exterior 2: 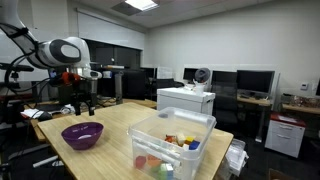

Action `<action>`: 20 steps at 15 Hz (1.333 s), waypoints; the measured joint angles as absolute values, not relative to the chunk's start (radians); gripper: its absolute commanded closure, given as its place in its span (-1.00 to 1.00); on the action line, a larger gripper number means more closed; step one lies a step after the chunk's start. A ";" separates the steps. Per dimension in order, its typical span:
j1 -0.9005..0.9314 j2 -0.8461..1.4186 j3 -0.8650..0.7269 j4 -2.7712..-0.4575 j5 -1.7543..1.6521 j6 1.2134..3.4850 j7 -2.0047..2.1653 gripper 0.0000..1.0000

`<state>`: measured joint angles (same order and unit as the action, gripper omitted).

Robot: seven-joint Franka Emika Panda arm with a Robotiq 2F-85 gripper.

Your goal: Pour the contents in the purple bowl into the clear container

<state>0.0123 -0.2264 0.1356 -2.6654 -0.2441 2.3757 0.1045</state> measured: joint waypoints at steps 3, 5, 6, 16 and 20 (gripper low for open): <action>0.020 -0.190 0.159 -2.665 -0.303 2.388 0.157 -1.00; 0.023 -0.168 0.172 -2.665 -0.343 2.391 0.188 -1.00; 0.026 -0.160 0.175 -2.665 -0.362 2.392 0.203 -1.00; 0.031 -0.106 0.177 -2.678 -0.460 2.389 0.361 -1.00; 0.031 -0.099 0.174 -2.695 -0.460 2.390 0.384 -0.40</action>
<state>0.0313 -0.0988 0.1743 -2.6947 -0.4596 2.3903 0.3844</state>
